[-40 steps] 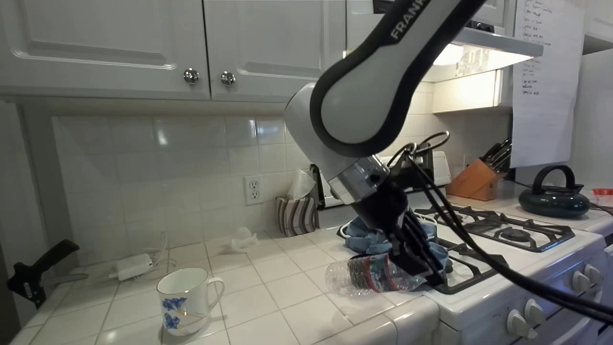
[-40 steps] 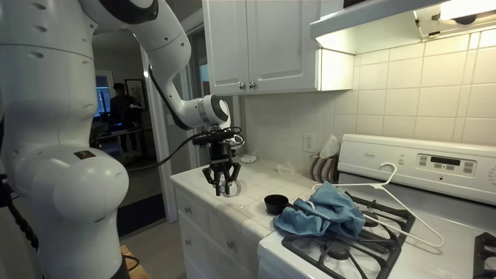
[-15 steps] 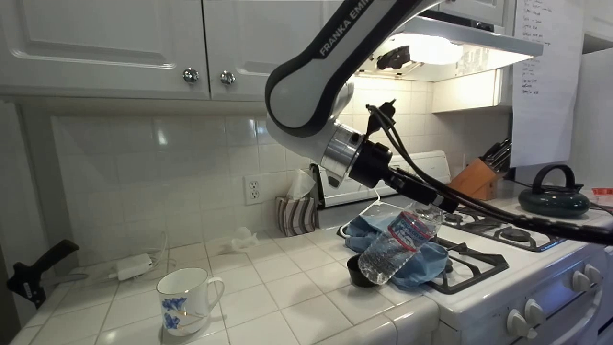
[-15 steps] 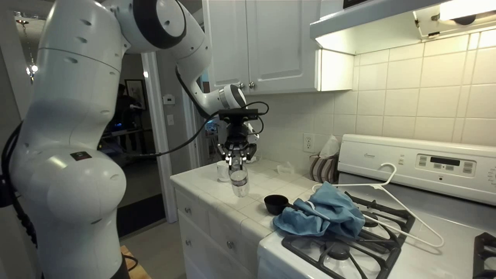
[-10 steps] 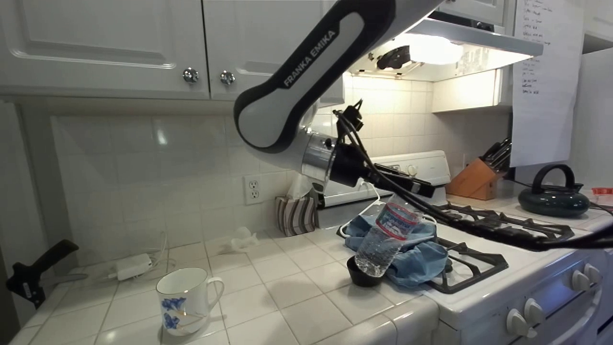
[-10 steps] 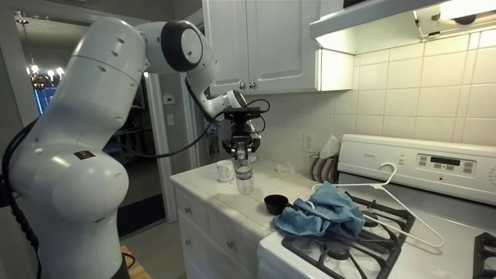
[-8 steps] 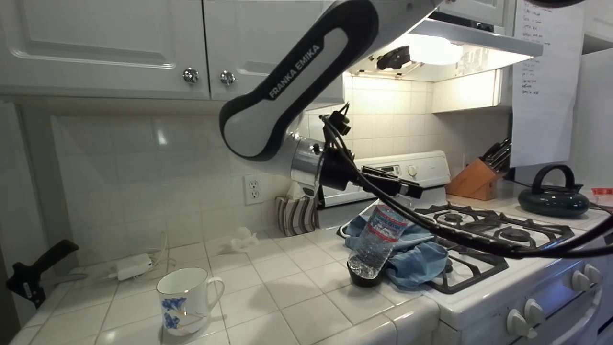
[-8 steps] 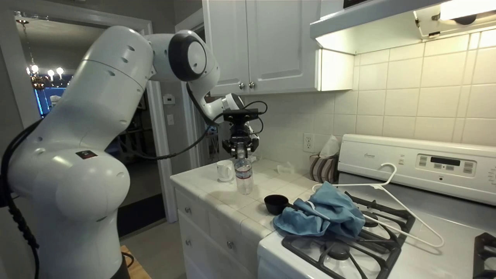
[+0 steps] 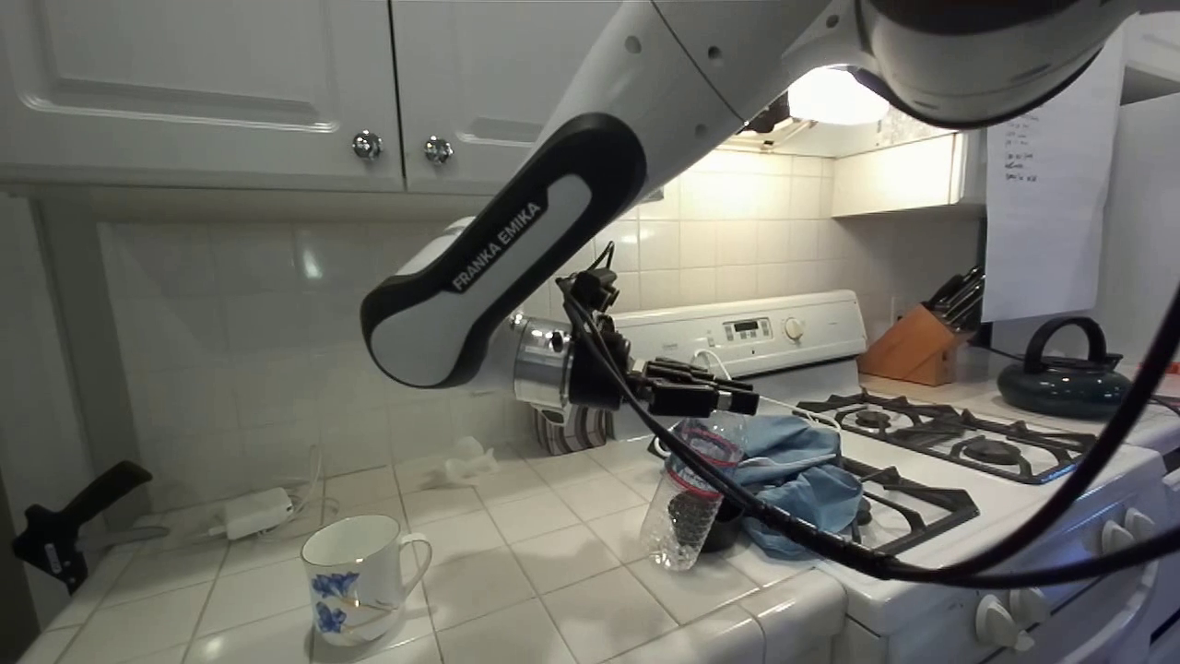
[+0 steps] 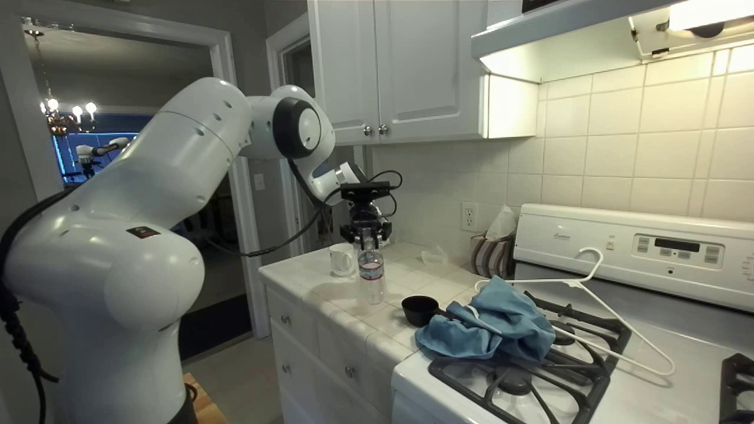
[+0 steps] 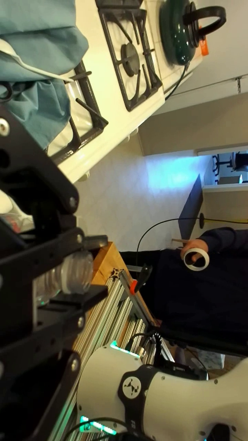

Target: Put the bottle upright, then move the black pot to the left

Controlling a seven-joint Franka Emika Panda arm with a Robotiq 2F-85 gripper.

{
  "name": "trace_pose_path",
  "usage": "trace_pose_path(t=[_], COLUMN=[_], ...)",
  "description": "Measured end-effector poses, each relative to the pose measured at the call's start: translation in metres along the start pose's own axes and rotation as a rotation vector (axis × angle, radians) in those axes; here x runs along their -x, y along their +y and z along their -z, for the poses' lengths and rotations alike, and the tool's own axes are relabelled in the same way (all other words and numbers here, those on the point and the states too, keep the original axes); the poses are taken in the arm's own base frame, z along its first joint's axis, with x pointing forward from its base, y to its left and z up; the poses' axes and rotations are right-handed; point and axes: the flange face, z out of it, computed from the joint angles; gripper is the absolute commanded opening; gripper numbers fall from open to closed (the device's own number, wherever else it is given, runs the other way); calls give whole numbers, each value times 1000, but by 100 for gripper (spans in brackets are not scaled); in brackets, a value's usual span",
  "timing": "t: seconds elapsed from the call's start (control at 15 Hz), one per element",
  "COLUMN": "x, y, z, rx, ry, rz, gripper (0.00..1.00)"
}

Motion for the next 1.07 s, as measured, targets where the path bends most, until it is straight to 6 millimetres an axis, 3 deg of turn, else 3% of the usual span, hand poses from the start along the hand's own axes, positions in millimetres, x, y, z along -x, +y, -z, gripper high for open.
trace_pose_path(t=[0.53,1.07], x=[-44,-53], y=[11,17], z=[1,9], rx=[24,53], ry=[-98,-174], rz=[52,66], gripper=[8,8])
